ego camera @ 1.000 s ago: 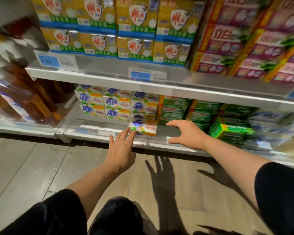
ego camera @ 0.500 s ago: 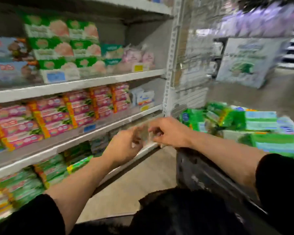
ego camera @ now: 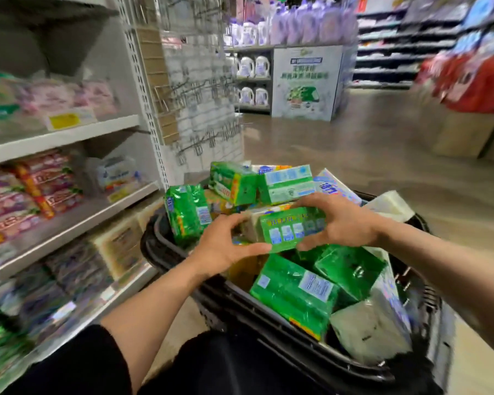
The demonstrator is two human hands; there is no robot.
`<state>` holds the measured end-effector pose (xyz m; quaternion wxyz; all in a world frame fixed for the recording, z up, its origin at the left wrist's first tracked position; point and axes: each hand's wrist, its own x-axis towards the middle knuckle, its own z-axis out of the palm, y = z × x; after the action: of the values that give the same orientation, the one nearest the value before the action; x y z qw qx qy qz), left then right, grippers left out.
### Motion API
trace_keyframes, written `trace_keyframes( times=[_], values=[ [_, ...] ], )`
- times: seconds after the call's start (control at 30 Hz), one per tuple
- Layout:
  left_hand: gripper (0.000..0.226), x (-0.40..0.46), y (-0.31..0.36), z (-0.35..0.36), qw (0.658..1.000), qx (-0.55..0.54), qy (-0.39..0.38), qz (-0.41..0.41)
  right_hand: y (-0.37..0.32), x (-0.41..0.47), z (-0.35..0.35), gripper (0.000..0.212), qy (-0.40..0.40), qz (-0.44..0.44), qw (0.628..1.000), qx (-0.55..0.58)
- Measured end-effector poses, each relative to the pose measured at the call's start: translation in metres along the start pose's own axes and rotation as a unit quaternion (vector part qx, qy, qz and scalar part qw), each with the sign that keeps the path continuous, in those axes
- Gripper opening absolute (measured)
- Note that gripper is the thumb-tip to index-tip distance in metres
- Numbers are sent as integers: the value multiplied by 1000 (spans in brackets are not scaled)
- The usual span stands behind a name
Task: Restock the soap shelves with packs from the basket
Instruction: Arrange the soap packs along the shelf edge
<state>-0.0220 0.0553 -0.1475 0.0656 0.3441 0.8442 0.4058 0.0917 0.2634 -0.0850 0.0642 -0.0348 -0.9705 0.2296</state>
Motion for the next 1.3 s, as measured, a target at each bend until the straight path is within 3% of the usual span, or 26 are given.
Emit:
trace_keyframes(
  times=[0.1, 0.17, 0.33, 0.5, 0.63, 0.77, 0.87, 0.97, 1.03, 1.17, 1.3],
  values=[
    [48, -3, 7, 6, 998, -50, -13, -36, 11, 5, 7, 81, 1, -17, 1000, 26],
    [37, -3, 15, 8, 998, -53, -5, -39, 14, 11, 11, 84, 4, -25, 1000, 17],
    [95, -6, 27, 10, 992, -117, -40, -39, 9, 2, 8, 75, 97, -93, 985, 107],
    [84, -8, 31, 3, 986, -159, 41, -13, 9, -3, 10, 80, 169, -125, 970, 123],
    [78, -20, 43, 6, 985, -171, 29, 24, 9, -17, 11, 99, 155, -101, 976, 115],
    [64, -26, 54, 10, 970, -240, 29, 9, 4, -29, 6, 102, 143, -62, 981, 115],
    [54, -30, 53, 8, 972, -231, 43, 16, 10, -45, -4, 100, 90, 13, 972, 218],
    [55, -35, 53, 5, 975, -217, 49, 27, 21, -72, -13, 104, 0, 78, 989, 127],
    [58, -37, 54, 5, 977, -210, 38, 28, 21, -88, -10, 95, -16, 104, 991, 79],
    [63, -37, 56, 8, 980, -195, 45, 26, 15, -96, 1, 77, 25, 163, 984, 62],
    [58, -42, 56, 10, 976, -206, 66, 17, 3, -94, 9, 42, 81, 164, 982, -42]
  ],
)
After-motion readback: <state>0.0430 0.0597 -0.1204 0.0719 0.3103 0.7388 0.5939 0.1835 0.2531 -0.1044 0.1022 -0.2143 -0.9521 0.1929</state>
